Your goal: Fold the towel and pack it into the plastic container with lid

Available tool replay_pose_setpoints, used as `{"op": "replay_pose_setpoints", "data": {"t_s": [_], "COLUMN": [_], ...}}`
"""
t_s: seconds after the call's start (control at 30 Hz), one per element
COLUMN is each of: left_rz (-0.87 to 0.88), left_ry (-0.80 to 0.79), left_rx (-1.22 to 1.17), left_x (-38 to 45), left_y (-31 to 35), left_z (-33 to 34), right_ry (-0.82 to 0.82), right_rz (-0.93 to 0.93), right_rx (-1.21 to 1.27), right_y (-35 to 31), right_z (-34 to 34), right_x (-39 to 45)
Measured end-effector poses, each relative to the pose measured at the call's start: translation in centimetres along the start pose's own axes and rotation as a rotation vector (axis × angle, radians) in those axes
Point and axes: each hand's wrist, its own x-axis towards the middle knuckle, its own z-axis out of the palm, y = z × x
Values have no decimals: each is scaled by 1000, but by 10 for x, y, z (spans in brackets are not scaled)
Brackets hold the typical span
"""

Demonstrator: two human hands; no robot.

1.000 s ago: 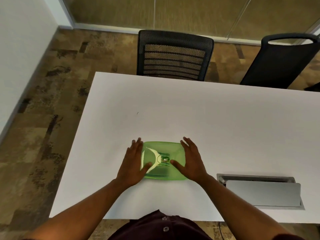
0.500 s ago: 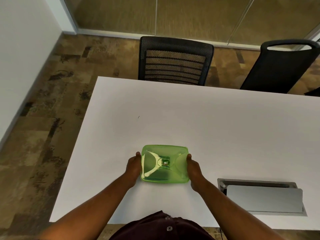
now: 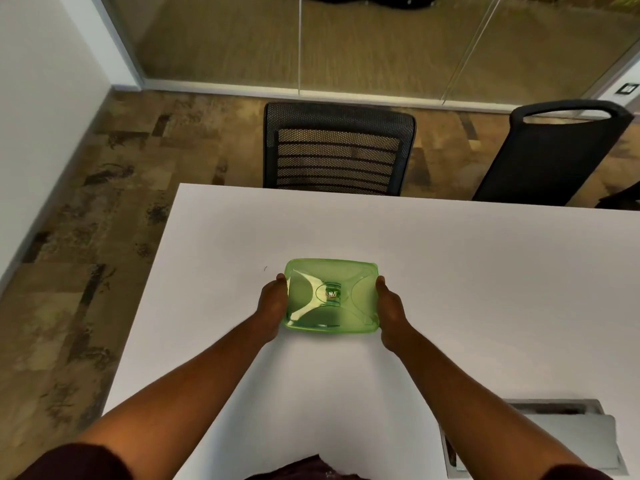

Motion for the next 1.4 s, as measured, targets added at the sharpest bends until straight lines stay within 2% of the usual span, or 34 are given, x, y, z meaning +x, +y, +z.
{"op": "replay_pose_setpoints", "data": {"t_s": [0.37,0.63,1.03,1.2,1.4], "left_rz": [52,57,54,113,129], "left_ry": [-34,-28,0,-18,6], "left_rx": [-42,-12,71,105,369], "left_x": [87,145,168,157,127], "left_y": [93,138,146,141,117], "left_z": [40,62,71,69,62], "right_ry": [31,33,56,52,113], "right_rz": [-64,-72,-57,-76,-112], "right_rx": [-35,-64,-126,-196,-420], "right_y": [-97,-142,-147,-148,-137], "right_z": [24,39,50,49,46], "right_x": [91,145,168,169,150]}}
